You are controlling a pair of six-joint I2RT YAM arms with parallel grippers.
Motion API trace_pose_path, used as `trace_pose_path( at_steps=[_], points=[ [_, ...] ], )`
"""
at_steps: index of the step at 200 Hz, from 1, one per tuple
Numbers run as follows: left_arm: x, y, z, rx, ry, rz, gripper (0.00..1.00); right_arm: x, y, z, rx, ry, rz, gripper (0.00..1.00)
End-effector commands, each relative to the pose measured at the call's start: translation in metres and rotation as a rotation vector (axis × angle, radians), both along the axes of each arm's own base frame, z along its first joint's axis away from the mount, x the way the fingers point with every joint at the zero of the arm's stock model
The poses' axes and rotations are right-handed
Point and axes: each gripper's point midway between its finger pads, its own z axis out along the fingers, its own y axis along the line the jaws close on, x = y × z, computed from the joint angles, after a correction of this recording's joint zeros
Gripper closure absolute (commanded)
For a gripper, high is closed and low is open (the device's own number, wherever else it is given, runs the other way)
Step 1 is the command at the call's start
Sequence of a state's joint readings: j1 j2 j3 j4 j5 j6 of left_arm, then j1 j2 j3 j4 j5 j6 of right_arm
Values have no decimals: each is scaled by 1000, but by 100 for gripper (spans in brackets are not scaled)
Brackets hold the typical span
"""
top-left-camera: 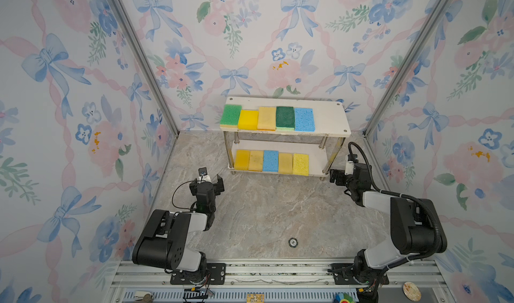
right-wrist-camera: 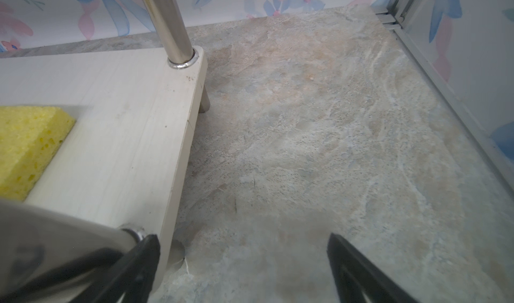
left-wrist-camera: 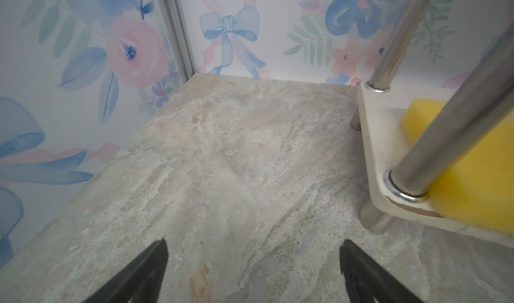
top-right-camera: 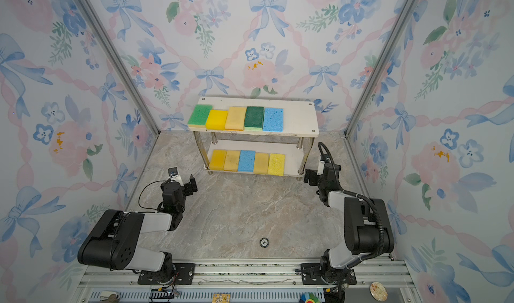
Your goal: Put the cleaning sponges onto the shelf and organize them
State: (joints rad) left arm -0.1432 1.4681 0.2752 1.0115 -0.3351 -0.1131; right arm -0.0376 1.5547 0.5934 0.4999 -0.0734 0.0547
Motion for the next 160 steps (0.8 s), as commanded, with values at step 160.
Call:
trace_pose_path(
  at_steps=[160],
  points=[
    [-13,12,21,4,-177,44,2,-15,11,13,-71,-214,22,3]
  ],
)
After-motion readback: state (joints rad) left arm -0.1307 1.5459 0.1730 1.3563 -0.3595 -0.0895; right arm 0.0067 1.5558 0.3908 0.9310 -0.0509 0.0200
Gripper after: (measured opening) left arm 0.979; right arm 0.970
